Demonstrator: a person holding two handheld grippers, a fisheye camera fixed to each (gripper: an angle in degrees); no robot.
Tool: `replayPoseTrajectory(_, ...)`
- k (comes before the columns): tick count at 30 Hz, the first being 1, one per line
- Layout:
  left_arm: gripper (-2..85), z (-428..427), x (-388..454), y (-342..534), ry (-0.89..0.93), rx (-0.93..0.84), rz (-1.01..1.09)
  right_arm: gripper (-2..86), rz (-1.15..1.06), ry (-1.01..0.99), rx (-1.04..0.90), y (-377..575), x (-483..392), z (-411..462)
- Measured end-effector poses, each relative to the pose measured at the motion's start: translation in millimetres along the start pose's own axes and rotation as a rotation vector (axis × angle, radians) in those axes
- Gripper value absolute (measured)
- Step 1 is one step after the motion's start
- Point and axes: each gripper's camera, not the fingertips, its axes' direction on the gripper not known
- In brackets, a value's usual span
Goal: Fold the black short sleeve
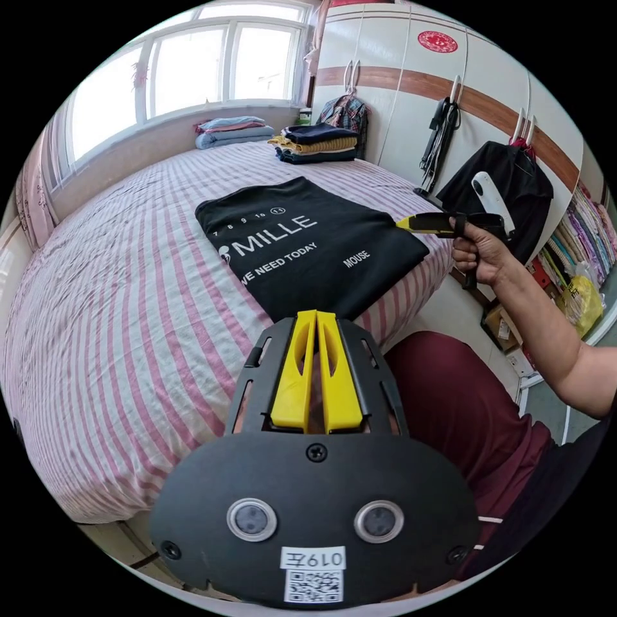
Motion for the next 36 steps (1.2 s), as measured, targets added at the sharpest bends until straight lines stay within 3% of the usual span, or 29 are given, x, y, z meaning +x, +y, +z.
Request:
replayPoseTrajectory(8, 0.9, -4, 10, 2, -0.005, -0.018, 0.021, -0.7, 0.054, 0.006, 0.002, 10, -12, 3)
replayPoseTrajectory(19, 0.9, -18, 32, 3, -0.03, 0.044, 0.067, 1.8, -0.142, 0.149, 0.008, 41, -68, 0)
replayPoseTrajectory(22, 1.0, -11, 39, 4, -0.049, -0.014, 0.085, 4.1, -0.192, 0.202, 0.014, 57, -88, 1)
replayPoseTrajectory(29, 0.9, -40, 29, 28, -0.071, 0.114, -0.086, 4.7, -0.15, 0.118, 0.061, 86, -105, -9)
replayPoseTrajectory(32, 0.9, -31, 23, 28, -0.018, 0.007, -0.121, 5.0, -0.146, 0.128, -0.052, 95, -108, 8)
replayPoseTrajectory(36, 0.9, -47, 41, 38, -0.118, 0.036, -0.135, 2.0, -0.184, 0.144, 0.072, 112, -130, -15)
